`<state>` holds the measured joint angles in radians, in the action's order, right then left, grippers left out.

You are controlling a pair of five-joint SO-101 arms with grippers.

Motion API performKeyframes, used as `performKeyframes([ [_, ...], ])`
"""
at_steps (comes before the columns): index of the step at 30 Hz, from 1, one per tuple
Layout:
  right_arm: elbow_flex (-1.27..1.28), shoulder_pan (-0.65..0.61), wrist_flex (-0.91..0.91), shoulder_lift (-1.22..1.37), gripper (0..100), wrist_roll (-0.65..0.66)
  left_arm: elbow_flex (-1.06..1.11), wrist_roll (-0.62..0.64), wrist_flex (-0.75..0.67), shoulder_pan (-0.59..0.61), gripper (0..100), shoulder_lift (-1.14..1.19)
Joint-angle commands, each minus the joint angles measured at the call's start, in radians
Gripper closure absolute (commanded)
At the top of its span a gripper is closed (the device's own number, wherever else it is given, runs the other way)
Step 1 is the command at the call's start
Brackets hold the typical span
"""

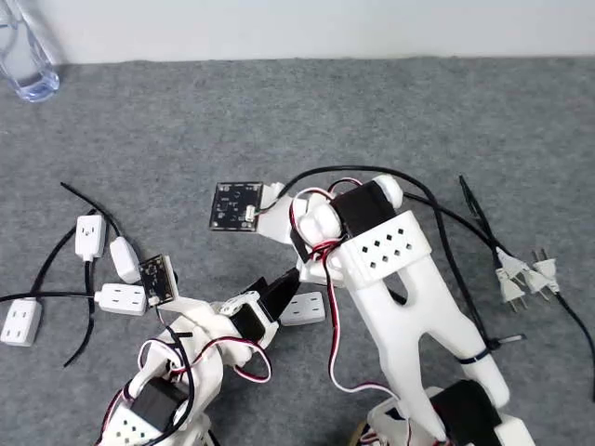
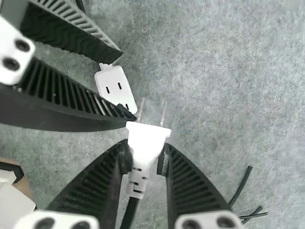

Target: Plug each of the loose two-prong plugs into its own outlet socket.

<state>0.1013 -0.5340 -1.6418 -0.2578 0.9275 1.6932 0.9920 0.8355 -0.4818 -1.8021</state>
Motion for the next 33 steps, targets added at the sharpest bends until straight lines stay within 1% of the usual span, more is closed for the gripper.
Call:
performKeyframes([
  [1,0.026,0.054,0.021,-0.028,98.9,0.048,-0.008,0.0,-0.02,0.0,77,-0.008],
  [5,0.091,0.076,0.051,-0.028,98.9,0.08,-0.008,-0.002,-0.02,0.0,77,-0.008],
  [10,0.118,0.073,0.081,-0.036,98.9,0.075,-0.008,-0.003,-0.02,0.0,77,-0.008],
  [15,0.095,0.012,0.021,-0.041,98.9,0.068,-0.008,-0.003,-0.02,0.0,77,-0.008],
  [18,0.041,-0.027,-0.015,-0.047,98.9,0.015,-0.008,-0.003,-0.02,0.0,77,-0.008],
  [22,0.012,-0.073,-0.042,-0.082,98.9,0.002,-0.008,-0.003,-0.02,0.0,77,-0.008],
  [33,0.012,-0.084,-0.05,-0.143,98.9,-0.028,-0.008,-0.003,-0.02,-0.005,77,-0.008],
])
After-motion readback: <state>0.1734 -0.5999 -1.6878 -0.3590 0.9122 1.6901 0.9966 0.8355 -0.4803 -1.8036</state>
